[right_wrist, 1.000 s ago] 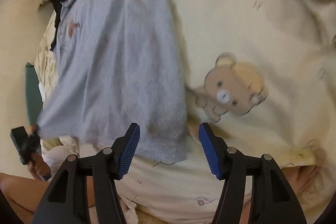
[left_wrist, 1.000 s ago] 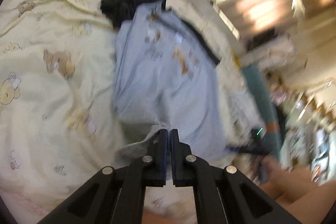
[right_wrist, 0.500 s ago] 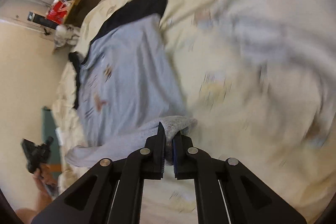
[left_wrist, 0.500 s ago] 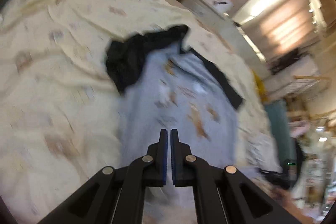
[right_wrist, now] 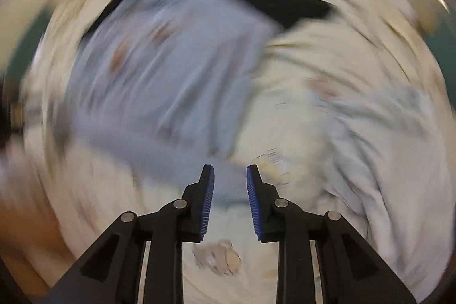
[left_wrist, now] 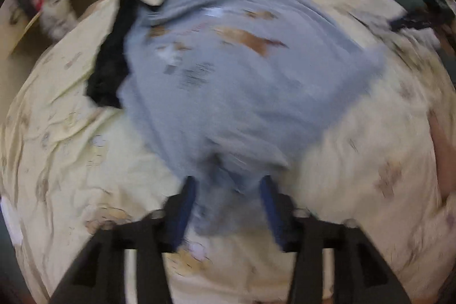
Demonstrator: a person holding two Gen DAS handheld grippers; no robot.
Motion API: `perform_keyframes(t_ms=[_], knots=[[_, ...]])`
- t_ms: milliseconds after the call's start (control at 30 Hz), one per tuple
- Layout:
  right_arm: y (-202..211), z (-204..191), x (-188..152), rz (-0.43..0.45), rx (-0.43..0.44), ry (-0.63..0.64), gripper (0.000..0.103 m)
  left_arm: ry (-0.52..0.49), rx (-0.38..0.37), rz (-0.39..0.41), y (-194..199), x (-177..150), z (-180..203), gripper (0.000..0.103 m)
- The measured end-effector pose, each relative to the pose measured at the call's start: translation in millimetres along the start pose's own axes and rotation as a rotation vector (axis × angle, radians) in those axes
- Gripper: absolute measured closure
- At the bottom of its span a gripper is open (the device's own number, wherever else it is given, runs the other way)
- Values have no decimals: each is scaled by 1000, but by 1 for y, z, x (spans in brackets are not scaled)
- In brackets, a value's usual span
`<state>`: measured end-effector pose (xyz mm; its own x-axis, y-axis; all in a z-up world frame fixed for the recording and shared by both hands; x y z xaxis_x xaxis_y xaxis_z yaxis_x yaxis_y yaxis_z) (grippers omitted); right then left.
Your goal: Fold clothes
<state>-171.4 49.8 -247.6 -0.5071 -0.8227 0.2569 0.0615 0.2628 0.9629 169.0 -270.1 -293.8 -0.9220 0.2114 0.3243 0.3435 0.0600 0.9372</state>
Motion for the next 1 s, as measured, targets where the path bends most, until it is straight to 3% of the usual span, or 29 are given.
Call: perform_keyframes(t_ms=[133,233,400,467,633,667,700,833,1000], knots=[[-31,-25,-30,-112,-105,267,75,-70,76,-17,-11,-4,9,46],[-44,-28,-42,-138,-148,354,75,10,81,-17,-16,-4,-9,46],[-52,-9,-31,-111,-158,302,75,121,56,10,-18,5,-32,46],[-62,-3,-29,-138,-135,281,75,113,56,1,-22,9,-29,46],[-59,1,-2,-96,-144,309,76,61,74,-9,-40,26,-26,46],[-58,2,4,-87,-146,315,79,59,78,2,-42,31,-28,64],[-58,2,9,-77,-148,321,89,49,77,3,-43,35,-30,99],[-54,5,32,-40,-157,346,92,56,126,55,-22,59,-56,103],[23,21,78,101,-167,342,92,105,248,168,35,88,-115,103]])
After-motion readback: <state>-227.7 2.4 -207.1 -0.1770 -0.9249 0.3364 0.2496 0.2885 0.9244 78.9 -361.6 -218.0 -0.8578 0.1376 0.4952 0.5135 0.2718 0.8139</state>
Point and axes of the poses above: each gripper's, at about its wrist camera, not at the fingertips, and y roughly against the way its jaws point, z to its right, x to its top, the point moved 3 cm from there along -y, roughly the way its jaws point, and after that the axes turned 7 degrees about -y, right-handed, at the moved point
